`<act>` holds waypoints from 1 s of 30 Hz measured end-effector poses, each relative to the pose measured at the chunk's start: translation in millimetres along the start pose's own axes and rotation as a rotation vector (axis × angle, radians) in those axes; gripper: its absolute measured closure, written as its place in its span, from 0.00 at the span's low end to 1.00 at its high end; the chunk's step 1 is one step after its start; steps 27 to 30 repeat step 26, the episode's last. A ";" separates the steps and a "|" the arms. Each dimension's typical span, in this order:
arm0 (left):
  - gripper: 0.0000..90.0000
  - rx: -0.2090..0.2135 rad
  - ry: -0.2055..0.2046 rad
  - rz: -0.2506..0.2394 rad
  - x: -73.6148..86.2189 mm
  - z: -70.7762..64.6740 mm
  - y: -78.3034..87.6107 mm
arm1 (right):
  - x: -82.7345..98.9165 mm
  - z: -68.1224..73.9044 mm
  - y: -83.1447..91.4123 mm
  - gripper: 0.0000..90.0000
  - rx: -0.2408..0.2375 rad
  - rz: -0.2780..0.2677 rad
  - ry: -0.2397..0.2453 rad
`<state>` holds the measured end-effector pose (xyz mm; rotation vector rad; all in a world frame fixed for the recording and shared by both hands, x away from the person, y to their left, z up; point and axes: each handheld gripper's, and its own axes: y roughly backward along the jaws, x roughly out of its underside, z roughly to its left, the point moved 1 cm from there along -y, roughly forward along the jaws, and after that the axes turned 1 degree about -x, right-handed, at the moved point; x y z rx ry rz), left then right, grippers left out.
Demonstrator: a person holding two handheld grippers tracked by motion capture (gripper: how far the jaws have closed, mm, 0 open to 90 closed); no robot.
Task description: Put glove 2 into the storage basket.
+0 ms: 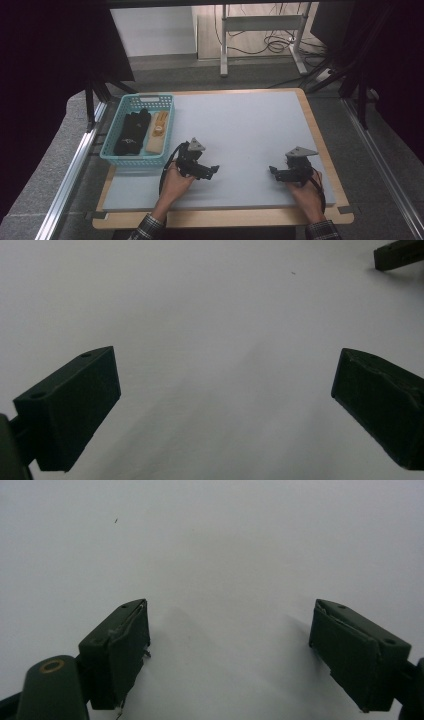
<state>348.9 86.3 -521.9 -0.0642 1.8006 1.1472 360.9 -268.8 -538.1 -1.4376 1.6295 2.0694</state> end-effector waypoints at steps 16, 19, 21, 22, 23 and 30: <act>0.00 -0.038 -0.063 0.077 16.8 -14.6 -28.6 | 0.0 0.0 0.0 0.18 0.000 0.000 0.000; 0.00 -0.039 -0.058 0.078 16.9 -14.5 -28.8 | 0.0 0.0 0.0 0.18 0.000 0.000 0.000; 0.00 -0.040 -0.059 0.078 17.1 -14.8 -28.9 | 0.0 0.1 0.0 0.18 0.000 0.001 -0.001; 0.00 -0.042 -0.062 0.079 17.1 -15.0 -28.9 | 0.0 0.1 0.0 0.18 0.000 0.001 -0.001; 0.00 -0.043 -0.063 0.080 17.1 -15.2 -29.0 | 0.0 0.1 0.0 0.18 0.000 0.001 -0.001; 0.00 -0.048 -0.057 0.081 17.4 -15.8 -28.7 | 0.1 0.1 0.0 0.18 0.000 0.002 -0.001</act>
